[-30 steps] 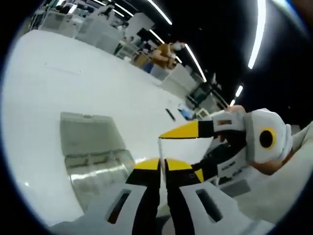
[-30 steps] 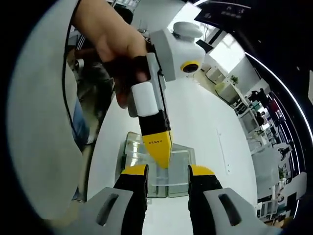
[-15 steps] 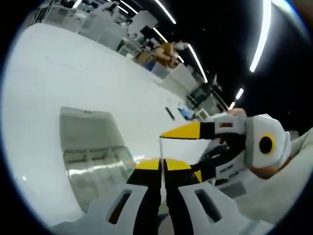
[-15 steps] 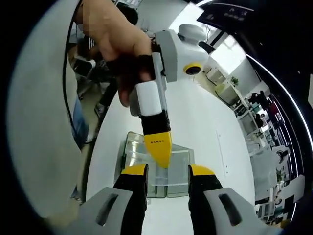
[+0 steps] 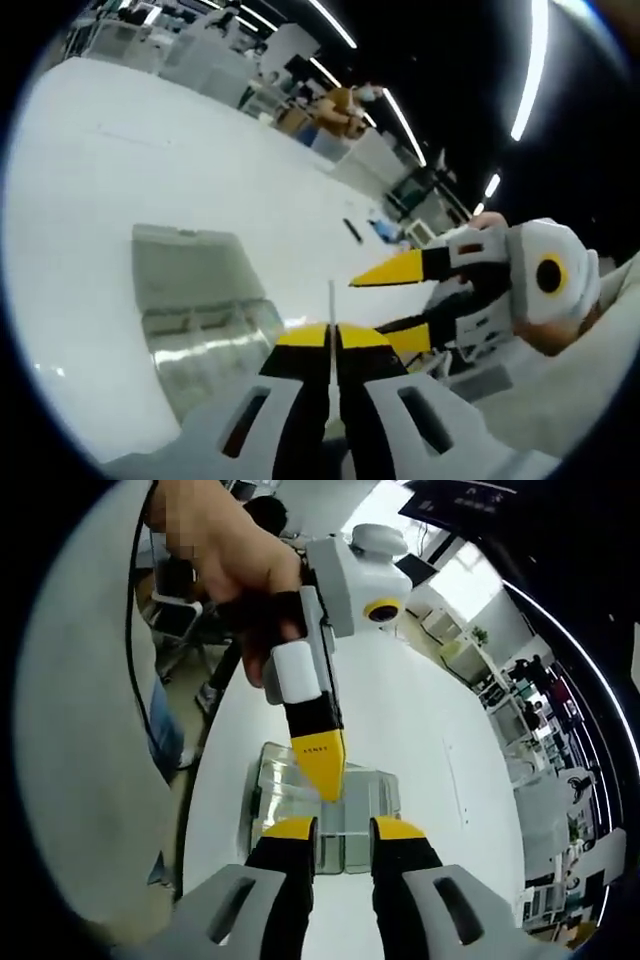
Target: Insert the divider into the dual guide fixture by aligning both edges with the guide slots and pushing it downward to the bottom, including one-sided entry, uneven engagement, binding, and posture correction.
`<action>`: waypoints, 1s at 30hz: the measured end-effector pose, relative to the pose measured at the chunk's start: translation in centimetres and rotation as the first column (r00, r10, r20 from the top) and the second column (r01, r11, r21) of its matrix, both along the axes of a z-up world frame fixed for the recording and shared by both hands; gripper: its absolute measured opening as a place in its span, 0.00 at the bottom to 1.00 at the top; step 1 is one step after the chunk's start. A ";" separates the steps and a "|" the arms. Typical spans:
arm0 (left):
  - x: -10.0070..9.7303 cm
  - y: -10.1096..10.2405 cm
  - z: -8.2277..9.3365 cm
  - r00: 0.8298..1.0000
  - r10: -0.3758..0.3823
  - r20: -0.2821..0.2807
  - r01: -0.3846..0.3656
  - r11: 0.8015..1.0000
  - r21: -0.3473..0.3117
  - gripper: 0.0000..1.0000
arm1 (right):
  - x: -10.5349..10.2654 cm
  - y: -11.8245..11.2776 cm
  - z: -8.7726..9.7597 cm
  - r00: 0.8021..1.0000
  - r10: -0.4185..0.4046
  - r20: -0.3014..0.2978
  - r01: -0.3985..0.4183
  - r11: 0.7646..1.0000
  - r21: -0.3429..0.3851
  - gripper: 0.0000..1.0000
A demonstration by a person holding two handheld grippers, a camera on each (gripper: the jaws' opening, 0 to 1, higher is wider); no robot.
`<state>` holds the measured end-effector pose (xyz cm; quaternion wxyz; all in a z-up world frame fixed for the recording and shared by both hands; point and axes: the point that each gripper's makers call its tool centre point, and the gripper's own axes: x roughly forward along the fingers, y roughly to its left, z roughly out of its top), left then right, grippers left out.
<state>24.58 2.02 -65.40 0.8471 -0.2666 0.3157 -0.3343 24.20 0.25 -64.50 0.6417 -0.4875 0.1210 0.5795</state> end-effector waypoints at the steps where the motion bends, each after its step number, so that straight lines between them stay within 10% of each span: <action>1: 0.0 0.1 -0.1 1.000 -0.001 0.006 0.001 1.000 0.005 0.00 | -0.1 0.0 0.0 1.000 -0.003 -0.017 0.003 1.000 0.006 0.17; 15: -0.5 -0.1 -0.2 0.993 -0.067 0.093 0.062 0.996 0.057 0.00 | 0.5 -0.5 0.4 0.977 -0.023 -0.214 0.033 0.998 0.046 0.13; 30: -0.7 -0.6 0.1 0.961 -0.164 0.221 0.132 0.980 0.152 0.00 | 0.8 0.1 1.2 0.958 0.032 -0.285 -0.022 0.999 0.040 0.08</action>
